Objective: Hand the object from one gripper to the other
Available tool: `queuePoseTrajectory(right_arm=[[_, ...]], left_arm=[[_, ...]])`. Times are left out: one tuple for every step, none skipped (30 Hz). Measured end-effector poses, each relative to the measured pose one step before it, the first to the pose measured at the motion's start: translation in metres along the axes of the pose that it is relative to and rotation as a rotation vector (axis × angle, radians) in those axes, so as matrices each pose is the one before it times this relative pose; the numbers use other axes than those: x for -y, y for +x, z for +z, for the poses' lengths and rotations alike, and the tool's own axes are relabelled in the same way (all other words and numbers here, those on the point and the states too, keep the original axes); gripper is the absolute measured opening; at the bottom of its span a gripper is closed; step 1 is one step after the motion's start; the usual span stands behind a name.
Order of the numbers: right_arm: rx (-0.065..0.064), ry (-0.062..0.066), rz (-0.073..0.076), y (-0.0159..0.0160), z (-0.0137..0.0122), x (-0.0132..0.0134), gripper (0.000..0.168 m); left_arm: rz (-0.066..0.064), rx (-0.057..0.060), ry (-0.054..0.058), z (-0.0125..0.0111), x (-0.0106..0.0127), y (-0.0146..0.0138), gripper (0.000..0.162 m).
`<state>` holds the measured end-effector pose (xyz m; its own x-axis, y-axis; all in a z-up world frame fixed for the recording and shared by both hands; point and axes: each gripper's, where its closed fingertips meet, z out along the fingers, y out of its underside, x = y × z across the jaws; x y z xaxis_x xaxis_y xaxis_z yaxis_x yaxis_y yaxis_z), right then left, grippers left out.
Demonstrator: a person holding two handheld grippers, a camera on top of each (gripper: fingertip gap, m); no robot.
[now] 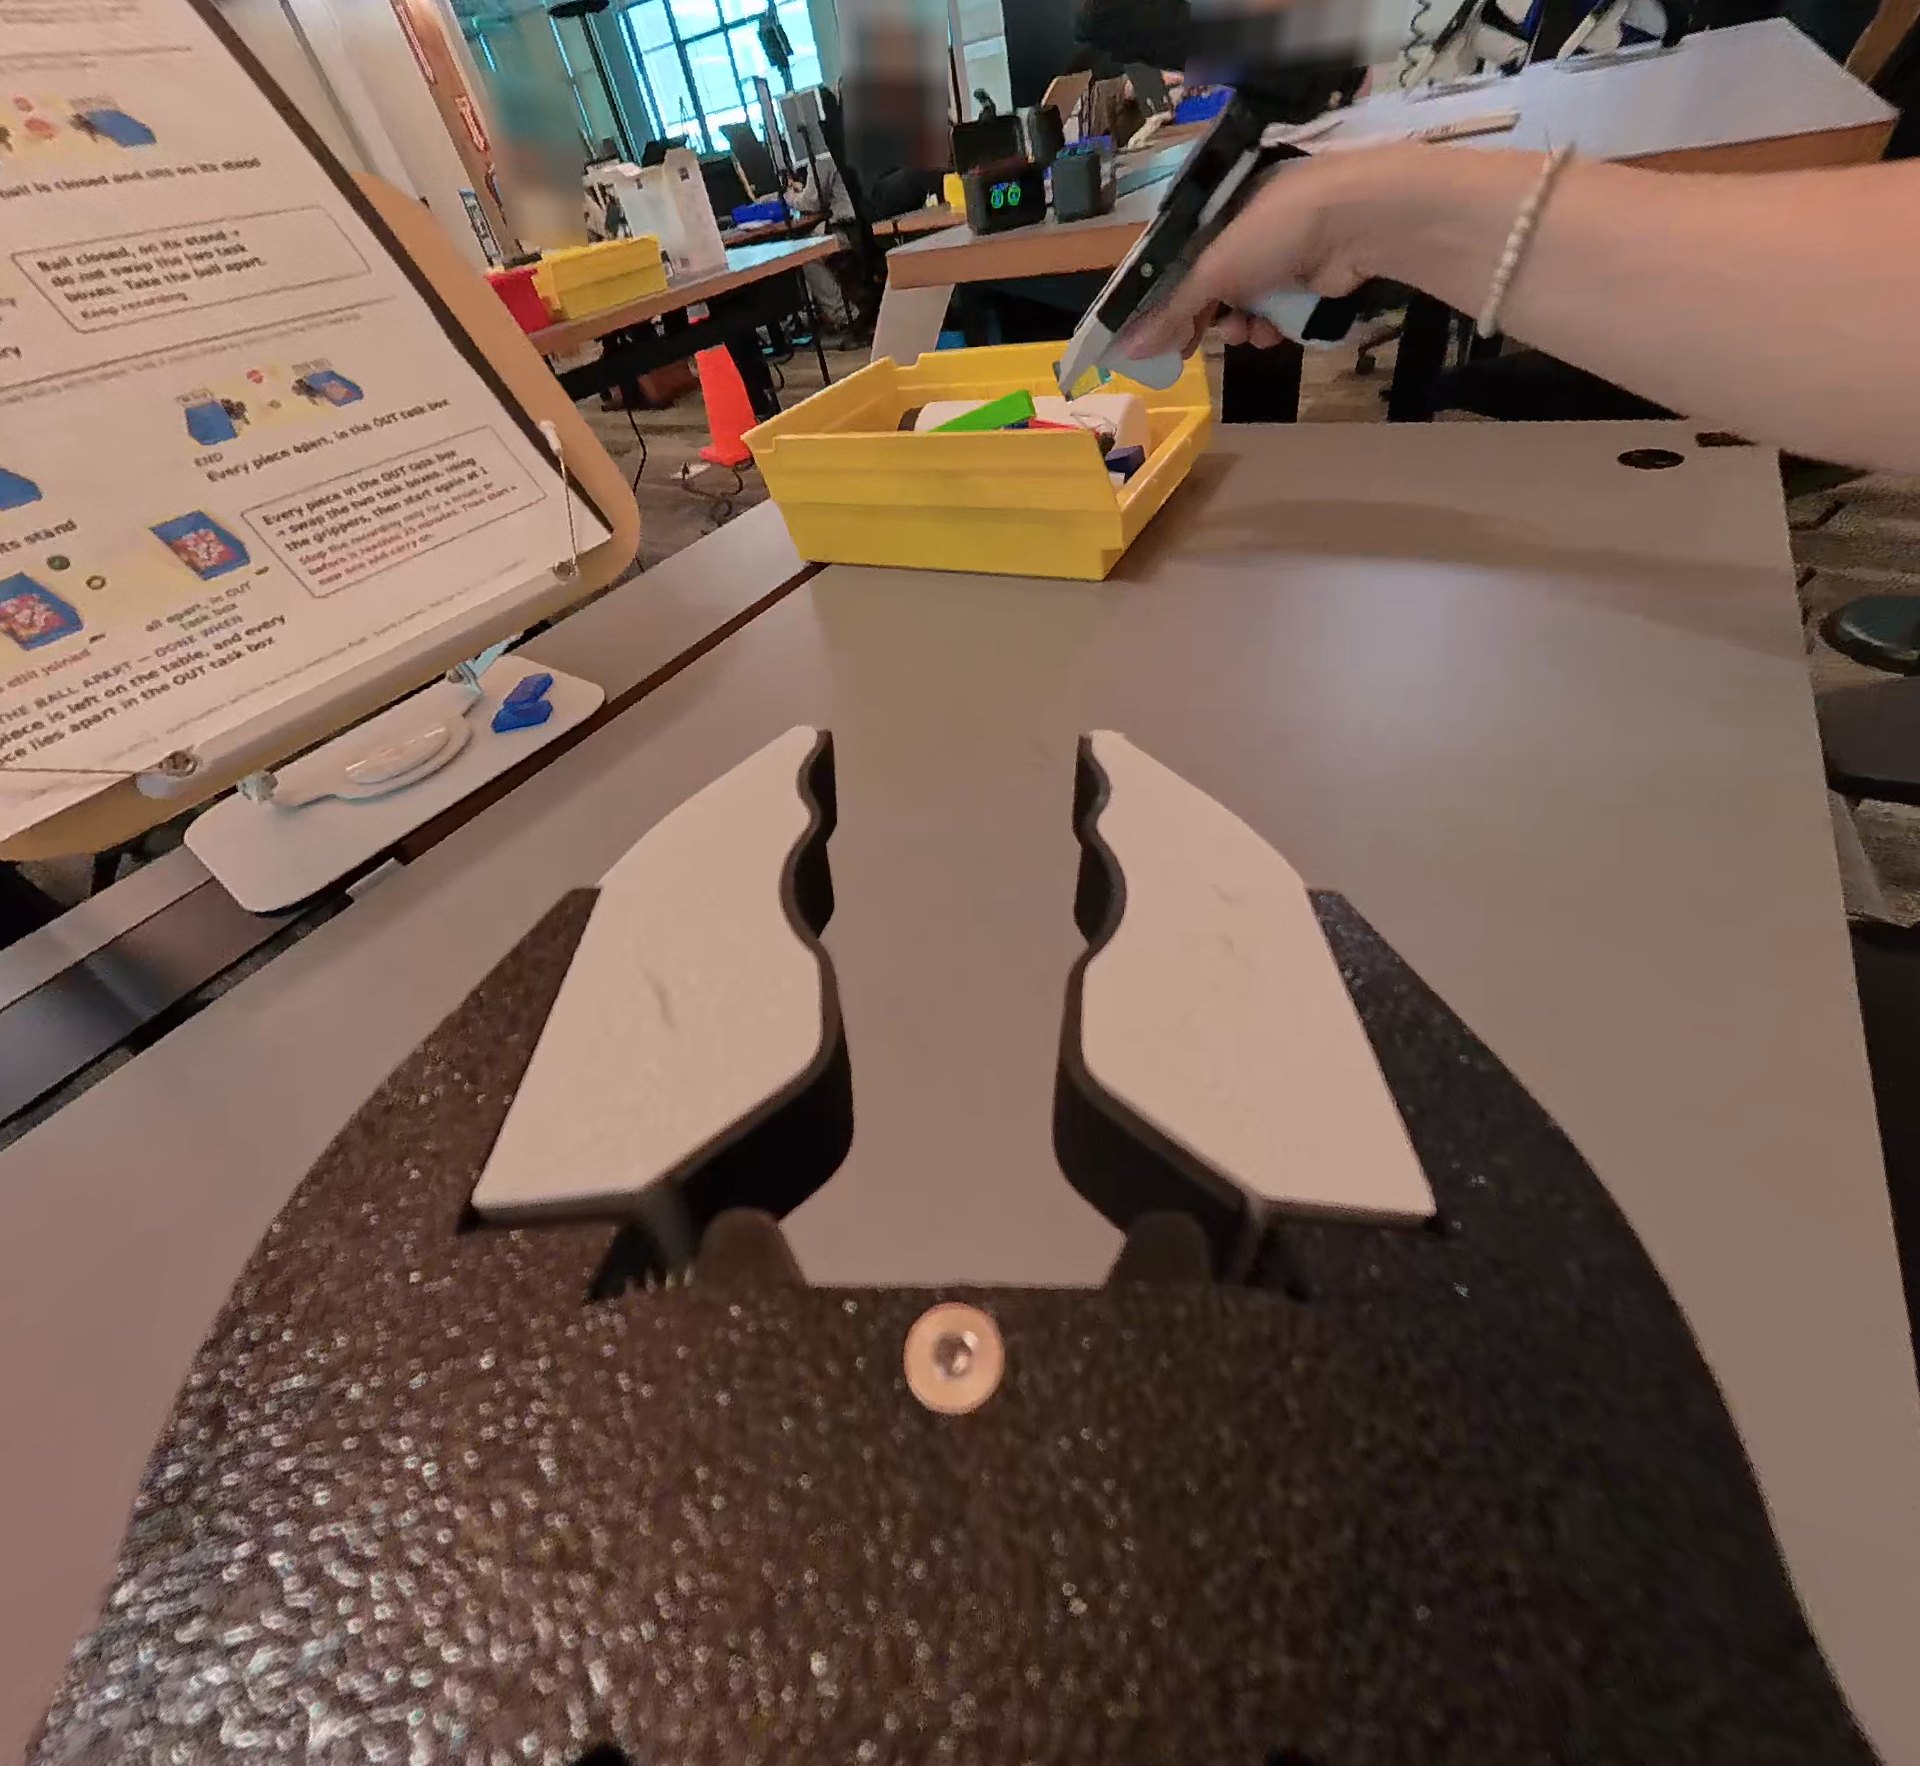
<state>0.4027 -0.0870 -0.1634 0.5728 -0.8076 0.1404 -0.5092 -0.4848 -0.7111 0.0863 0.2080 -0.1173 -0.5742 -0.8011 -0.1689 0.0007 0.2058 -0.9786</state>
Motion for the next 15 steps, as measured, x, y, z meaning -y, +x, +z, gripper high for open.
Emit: queuePoseTrajectory(right_arm=[[0.0354,-0.0464,0.0214,-0.00026,0.01032,-0.00387,0.029],[0.014,-0.0262,0.0114,0.00127,0.00797,-0.00117,0.029],[0.0002,-0.0233,-0.0014,0.00255,0.00637,-0.00105,0.029],[0.0025,-0.0266,0.0056,0.00209,0.00488,-0.00134,0.029],[0.0143,-0.0175,0.0123,0.0001,0.00373,-0.00005,0.029],[0.0261,-0.0076,0.0142,-0.00194,0.00297,0.00096,0.029],[0.0298,0.0014,0.0125,-0.00267,0.00256,0.00195,0.029],[0.0236,0.0023,0.0125,-0.00223,0.00193,0.00187,0.029],[0.0148,0.0008,0.0083,-0.00138,0.00165,0.0016,0.029],[0.0115,-0.0013,-0.0009,-0.0011,0.0012,0.00105,0.028],[0.0039,0.0026,-0.0013,-0.00024,0.00118,0.00131,0.031],[-0.0004,0.0025,0.0004,0.00075,0.00105,0.00103,0.037],[0.0034,-0.0024,-0.0006,0.00062,0.00071,0.00042,0.041],[0.0055,0.0014,-0.0021,0.00057,0.00012,0.0008,0.043],[0.0001,0.0086,0.0016,0.00135,-0.00093,0.00158,0.048]], left_arm=[[-0.0024,0.0025,-0.0145,-0.00028,-0.00348,-0.00166,0.043],[-0.0019,0.0045,-0.0148,-0.00055,-0.00354,-0.00201,0.043],[-0.0028,0.0047,-0.0138,-0.00069,-0.00348,-0.00214,0.043],[-0.007,0.004,-0.0108,-0.00065,-0.00316,-0.00208,0.043],[-0.0128,0.002,-0.007,-0.00048,-0.00274,-0.0018,0.043],[-0.0159,-0.0013,-0.0038,-0.00024,-0.00242,-0.00138,0.043],[-0.0145,-0.0039,-0.002,-0.00014,-0.00212,-0.00103,0.043],[-0.0112,-0.0034,-0.0008,-0.00006,-0.00189,-0.00101,0.042],[-0.0096,-0.0009,-0.0006,0.00008,-0.00182,-0.00143,0.042],[-0.0106,0.0004,-0.0023,0.00023,-0.00197,-0.0015,0.042],[-0.0123,-0.0002,-0.0045,0.00042,-0.00206,-0.00133,0.042],[-0.0129,-0.0012,-0.0051,0.0006,-0.00195,-0.00099,0.041],[-0.0121,-0.0017,-0.0038,0.00073,-0.00172,-0.00078,0.041],[-0.0098,-0.0026,-0.0022,0.00083,-0.00127,-0.00027,0.041],[-0.0061,-0.0037,-0.0016,0.00073,-0.00108,0.00015,0.041]])
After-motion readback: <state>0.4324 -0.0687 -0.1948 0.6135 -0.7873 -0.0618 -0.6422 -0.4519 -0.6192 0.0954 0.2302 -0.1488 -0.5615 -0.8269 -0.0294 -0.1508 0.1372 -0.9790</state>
